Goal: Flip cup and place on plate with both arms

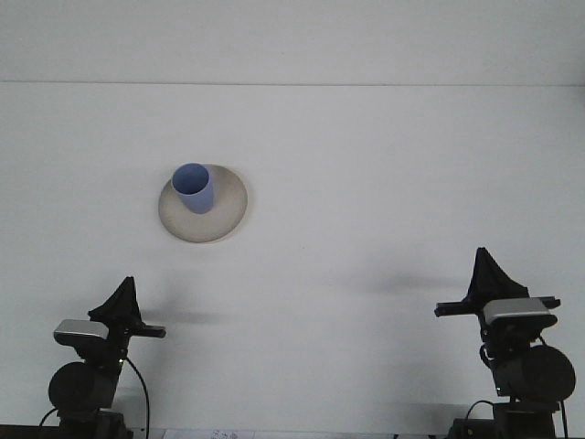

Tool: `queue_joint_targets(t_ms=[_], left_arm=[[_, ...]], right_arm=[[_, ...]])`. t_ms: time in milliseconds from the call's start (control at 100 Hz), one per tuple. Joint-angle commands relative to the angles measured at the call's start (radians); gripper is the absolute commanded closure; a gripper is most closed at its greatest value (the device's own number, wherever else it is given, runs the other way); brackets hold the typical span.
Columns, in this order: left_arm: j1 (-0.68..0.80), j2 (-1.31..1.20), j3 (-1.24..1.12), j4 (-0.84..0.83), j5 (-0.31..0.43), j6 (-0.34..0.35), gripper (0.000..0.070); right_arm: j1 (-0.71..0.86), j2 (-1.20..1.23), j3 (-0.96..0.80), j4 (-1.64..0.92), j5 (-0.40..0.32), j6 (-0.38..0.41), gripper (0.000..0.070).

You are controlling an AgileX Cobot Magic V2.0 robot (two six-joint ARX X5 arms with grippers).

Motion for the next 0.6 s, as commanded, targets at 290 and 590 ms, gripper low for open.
queue_joint_targets(t_ms=[290,590], left_arm=[[0.002,-0.001,-0.019,0.010,0.002,-0.006,0.0686],[0.002,-0.001,-0.019,0.011,0.002,-0.006,0.0686]], right_arm=[[0.001,-0.301,-0.258,0.021,0.002,0.007,0.0685],[0.002,-0.329,-0.363,0.101,0.001,0.010,0.0685]])
